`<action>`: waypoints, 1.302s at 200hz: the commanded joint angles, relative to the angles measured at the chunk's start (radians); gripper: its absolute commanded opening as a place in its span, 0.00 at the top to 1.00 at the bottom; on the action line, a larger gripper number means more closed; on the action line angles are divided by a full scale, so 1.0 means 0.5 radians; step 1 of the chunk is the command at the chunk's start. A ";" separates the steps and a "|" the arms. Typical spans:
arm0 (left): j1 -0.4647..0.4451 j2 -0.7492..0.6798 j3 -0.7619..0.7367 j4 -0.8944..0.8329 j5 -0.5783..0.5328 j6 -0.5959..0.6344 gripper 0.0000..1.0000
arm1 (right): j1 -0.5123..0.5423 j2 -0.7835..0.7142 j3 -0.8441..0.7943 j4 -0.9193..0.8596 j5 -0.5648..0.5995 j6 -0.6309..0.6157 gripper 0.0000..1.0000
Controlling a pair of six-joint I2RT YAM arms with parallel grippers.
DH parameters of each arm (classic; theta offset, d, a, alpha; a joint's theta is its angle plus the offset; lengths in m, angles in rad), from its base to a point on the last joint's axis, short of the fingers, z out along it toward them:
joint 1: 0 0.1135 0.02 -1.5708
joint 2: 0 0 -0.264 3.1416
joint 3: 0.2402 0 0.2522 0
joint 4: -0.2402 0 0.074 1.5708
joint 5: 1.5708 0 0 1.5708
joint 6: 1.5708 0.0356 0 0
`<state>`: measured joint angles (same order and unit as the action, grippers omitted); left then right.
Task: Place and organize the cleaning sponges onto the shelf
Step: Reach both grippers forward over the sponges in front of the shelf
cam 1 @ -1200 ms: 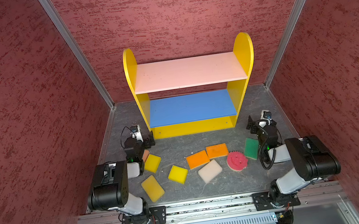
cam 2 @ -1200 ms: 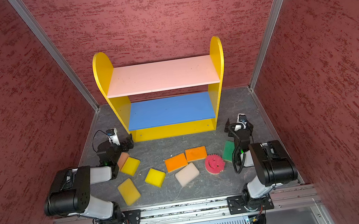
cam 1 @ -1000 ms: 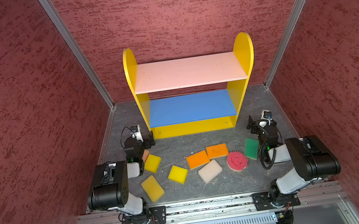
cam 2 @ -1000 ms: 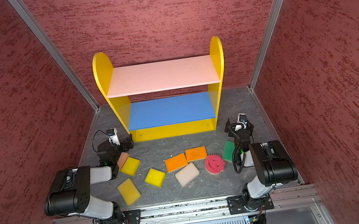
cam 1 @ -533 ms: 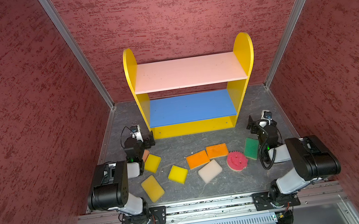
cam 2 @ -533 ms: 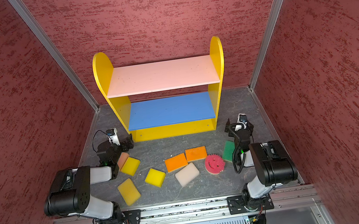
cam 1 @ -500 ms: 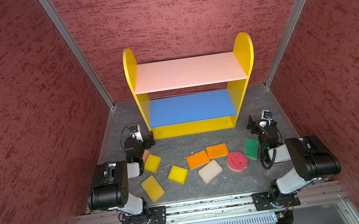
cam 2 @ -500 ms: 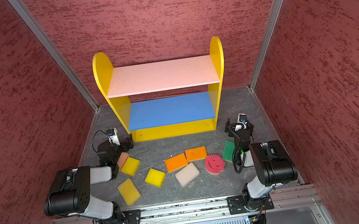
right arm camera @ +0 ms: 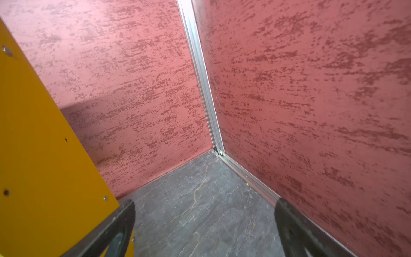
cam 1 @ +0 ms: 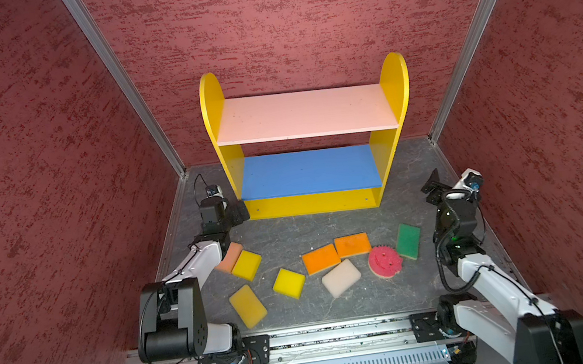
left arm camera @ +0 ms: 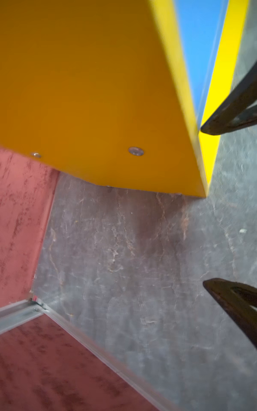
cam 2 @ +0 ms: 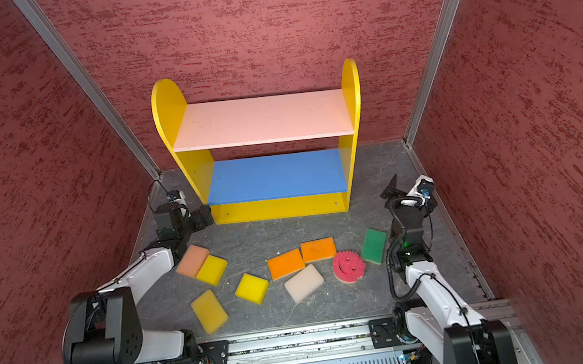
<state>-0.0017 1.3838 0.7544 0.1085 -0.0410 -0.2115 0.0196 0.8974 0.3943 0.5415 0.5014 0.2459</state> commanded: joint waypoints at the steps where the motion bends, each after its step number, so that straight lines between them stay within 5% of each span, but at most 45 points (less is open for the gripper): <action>1: 0.032 -0.167 0.106 -0.147 -0.066 -0.526 0.01 | 0.091 -0.116 0.093 -0.760 0.136 0.184 0.01; 33: 0.085 -0.297 0.110 -0.229 0.073 -0.647 0.01 | 0.306 -0.312 0.107 -1.029 0.170 0.149 0.17; 76: 0.095 -0.550 0.163 -0.452 0.098 -0.646 0.01 | 0.769 -0.272 0.232 -1.354 0.248 0.236 0.61; 89: 0.111 -0.627 0.142 -0.447 0.122 -0.631 0.17 | 0.952 -0.176 0.289 -1.415 0.322 0.240 0.73; 106: 0.135 -0.663 0.160 -0.508 0.137 -0.666 0.52 | 1.173 -0.017 0.355 -1.408 0.368 0.222 1.00; 140: 0.187 -0.563 0.268 -0.745 0.107 -0.769 1.00 | 1.478 0.347 0.500 -1.338 0.329 0.305 1.00; 167: 0.315 -0.473 0.248 -0.744 0.264 -0.875 1.00 | 1.656 0.616 0.626 -1.212 0.176 0.310 1.00; 222: 0.422 -0.359 0.250 -0.786 0.406 -0.951 1.00 | 1.750 1.087 0.944 -1.107 -0.578 0.161 0.98; 260: 0.482 -0.374 0.211 -0.851 0.483 -0.982 1.00 | 1.880 1.469 1.243 -1.262 -0.755 0.023 0.97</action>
<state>0.2138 1.2053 0.8722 -0.2798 0.1631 -0.6807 0.9150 1.5532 0.9390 -0.0528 0.2424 0.3107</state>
